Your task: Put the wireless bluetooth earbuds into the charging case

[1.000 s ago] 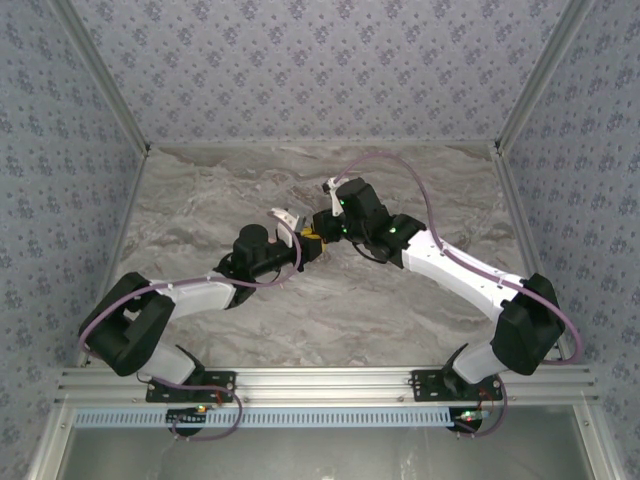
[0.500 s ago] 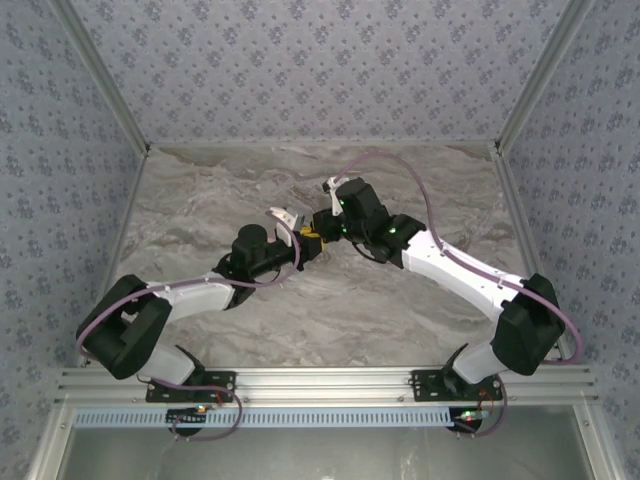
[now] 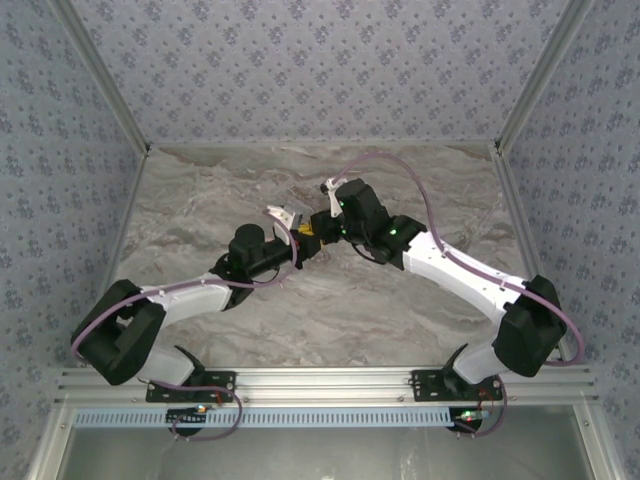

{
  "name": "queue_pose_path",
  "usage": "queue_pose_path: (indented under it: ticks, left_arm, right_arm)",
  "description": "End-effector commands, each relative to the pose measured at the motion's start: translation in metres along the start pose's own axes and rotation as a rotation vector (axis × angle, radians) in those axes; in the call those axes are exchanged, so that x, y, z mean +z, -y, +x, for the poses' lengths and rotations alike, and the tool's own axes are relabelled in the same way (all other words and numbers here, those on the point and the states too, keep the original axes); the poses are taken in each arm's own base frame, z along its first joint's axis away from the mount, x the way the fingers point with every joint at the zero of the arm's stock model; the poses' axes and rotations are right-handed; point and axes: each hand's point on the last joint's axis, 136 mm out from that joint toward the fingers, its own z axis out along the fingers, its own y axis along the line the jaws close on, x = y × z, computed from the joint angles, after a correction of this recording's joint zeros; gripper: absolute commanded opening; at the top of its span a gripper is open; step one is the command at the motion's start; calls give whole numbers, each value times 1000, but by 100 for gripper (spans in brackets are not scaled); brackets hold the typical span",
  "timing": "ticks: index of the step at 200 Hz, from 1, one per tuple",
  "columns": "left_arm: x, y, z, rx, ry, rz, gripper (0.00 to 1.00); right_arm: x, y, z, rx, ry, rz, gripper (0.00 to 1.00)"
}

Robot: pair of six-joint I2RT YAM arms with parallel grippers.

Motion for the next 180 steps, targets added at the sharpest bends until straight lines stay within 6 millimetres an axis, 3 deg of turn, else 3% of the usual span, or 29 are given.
queue_pose_path:
  ticks: [1, 60, 113, 141, 180]
  left_arm:
    - [-4, 15, -35, 39, 101, 35, 12]
    - [-4, 13, -30, 46, 82, 26, 11]
    - [-6, 12, -23, 77, 44, 20, 12]
    - [-8, 20, -22, 113, 30, 57, 11]
    - [-13, 39, -24, 169, 26, 158, 9]
  right_arm:
    - [-8, -2, 3, -19, -15, -3, 22]
    - [-17, -4, -5, -20, 5, -3, 41]
    - [-39, 1, -18, -19, 43, -20, 45]
    - [-47, 15, -18, -8, 24, -48, 45]
    - [-49, 52, -13, 66, -36, -81, 40]
